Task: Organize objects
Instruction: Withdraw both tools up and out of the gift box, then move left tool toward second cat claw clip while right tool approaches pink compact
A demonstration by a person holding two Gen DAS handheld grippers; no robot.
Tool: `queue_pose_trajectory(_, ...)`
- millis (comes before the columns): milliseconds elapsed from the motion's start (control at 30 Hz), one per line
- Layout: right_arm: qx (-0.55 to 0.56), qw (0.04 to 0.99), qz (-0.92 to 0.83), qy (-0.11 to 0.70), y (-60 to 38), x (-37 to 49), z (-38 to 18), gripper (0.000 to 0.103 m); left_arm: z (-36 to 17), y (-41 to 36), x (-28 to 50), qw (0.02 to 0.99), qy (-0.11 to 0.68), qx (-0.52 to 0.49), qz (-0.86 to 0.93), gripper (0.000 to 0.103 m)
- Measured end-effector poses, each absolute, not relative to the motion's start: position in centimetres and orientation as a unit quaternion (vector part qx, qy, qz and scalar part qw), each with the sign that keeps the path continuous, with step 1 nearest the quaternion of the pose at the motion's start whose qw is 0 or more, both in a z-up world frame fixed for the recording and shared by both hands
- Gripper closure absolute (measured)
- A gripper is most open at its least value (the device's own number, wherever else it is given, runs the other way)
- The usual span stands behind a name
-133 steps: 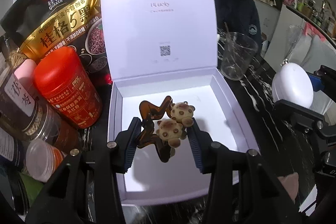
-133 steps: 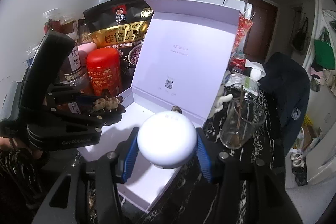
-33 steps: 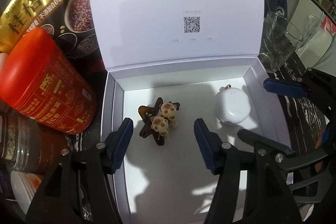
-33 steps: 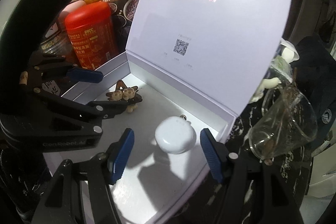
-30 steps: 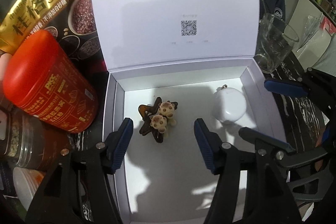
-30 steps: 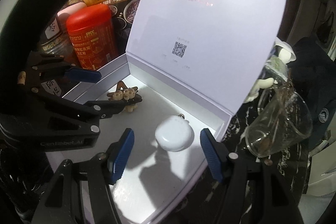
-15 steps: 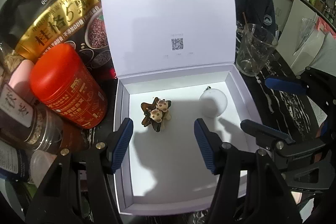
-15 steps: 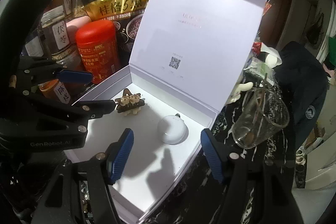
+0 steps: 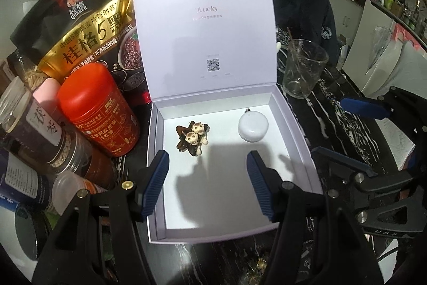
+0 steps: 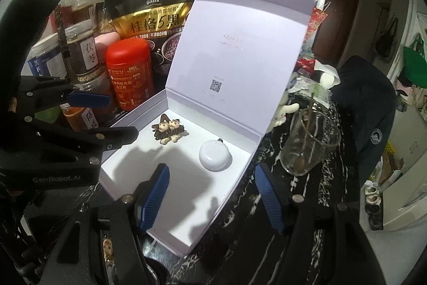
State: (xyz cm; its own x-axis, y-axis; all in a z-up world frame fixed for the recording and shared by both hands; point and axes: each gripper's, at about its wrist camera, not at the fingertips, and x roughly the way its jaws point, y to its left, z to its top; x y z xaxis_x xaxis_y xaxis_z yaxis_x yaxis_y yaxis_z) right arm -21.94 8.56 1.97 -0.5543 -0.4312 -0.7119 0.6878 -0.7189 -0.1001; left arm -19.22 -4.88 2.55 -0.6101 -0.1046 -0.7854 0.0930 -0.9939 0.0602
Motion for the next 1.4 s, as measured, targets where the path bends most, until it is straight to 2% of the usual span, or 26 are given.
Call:
queue_pose_trajectory(733, 0.335, 0.28, -0.884, 0.17, 12.8, -16.0, 3.6, 0.031, 4.1, -1.6, -13.6, 0.014, -0.014, 0.406, -0.913, 0.033)
queue_pose_trajectory(1400, 0.37, 0.247, -0.885, 0.137, 16.4, -12.1, 0.9, 0.031, 1.2, 0.6, -9.9, -0.031, -0.012, 0.422, -0.906, 0.032)
